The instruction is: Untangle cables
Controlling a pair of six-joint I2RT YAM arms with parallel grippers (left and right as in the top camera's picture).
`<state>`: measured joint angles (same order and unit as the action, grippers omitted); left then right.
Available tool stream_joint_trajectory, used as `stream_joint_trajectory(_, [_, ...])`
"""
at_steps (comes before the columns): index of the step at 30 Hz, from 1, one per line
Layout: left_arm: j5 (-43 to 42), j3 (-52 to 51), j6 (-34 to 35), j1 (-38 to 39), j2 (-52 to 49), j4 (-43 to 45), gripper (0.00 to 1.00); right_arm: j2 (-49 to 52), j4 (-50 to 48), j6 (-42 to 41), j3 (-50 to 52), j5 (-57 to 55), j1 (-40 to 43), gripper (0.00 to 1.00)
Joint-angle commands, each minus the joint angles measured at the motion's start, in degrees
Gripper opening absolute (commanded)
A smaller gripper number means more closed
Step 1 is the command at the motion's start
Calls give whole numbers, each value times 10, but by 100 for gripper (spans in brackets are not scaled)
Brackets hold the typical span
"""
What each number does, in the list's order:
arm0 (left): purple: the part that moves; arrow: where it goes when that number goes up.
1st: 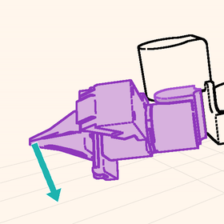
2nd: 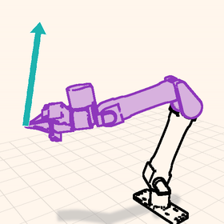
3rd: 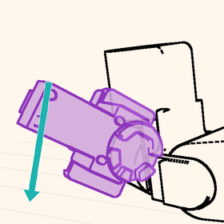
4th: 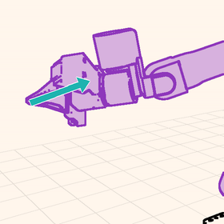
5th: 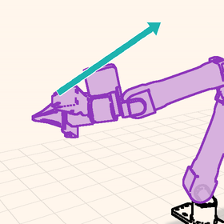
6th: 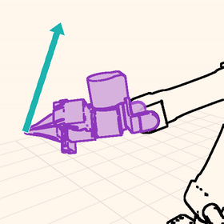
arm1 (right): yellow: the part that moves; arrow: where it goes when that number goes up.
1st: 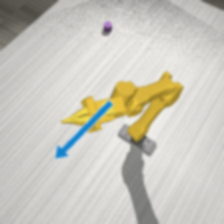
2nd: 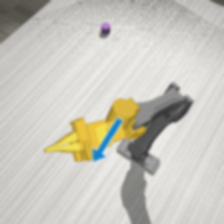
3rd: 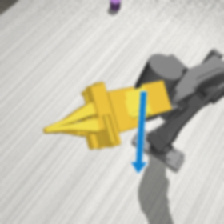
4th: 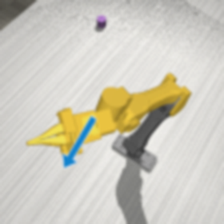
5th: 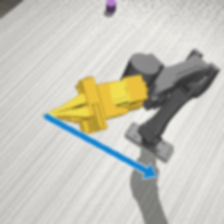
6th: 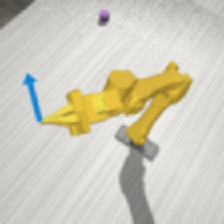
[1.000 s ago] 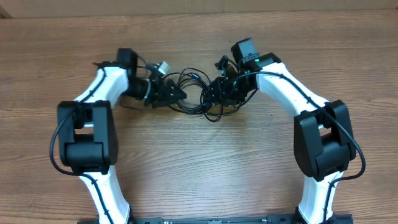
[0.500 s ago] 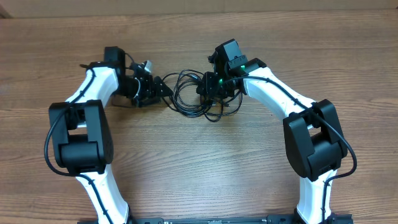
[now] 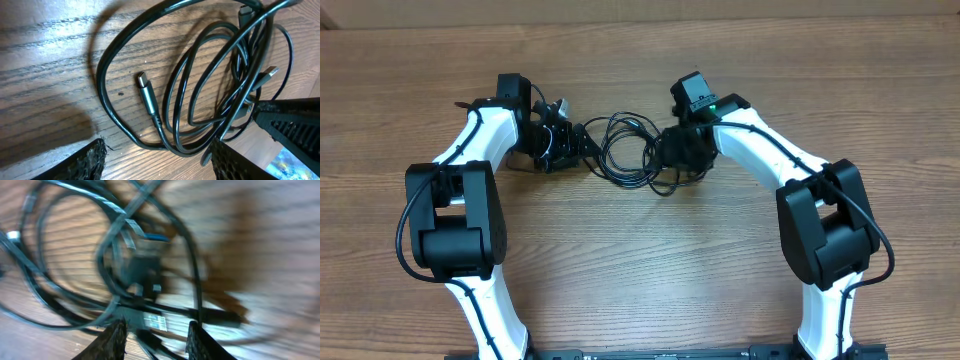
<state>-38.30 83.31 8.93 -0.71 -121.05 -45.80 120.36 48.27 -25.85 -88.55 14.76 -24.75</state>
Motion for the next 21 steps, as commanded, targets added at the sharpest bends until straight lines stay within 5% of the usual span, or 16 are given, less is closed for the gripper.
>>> stream_joint_trajectory(1, [4, 12, 5, 7, -7, 0, 70, 2, 20, -10, 2, -23, 9, 43])
stream_joint_trajectory(12, [-4, 12, 5, 13, -7, 0, 68, 2, 43, -13, 9, -53, 7, 42])
stream_joint_trajectory(21, [72, 12, 58, 69, -7, 23, 74, 2, 17, -31, 31, -31, 7, 19])
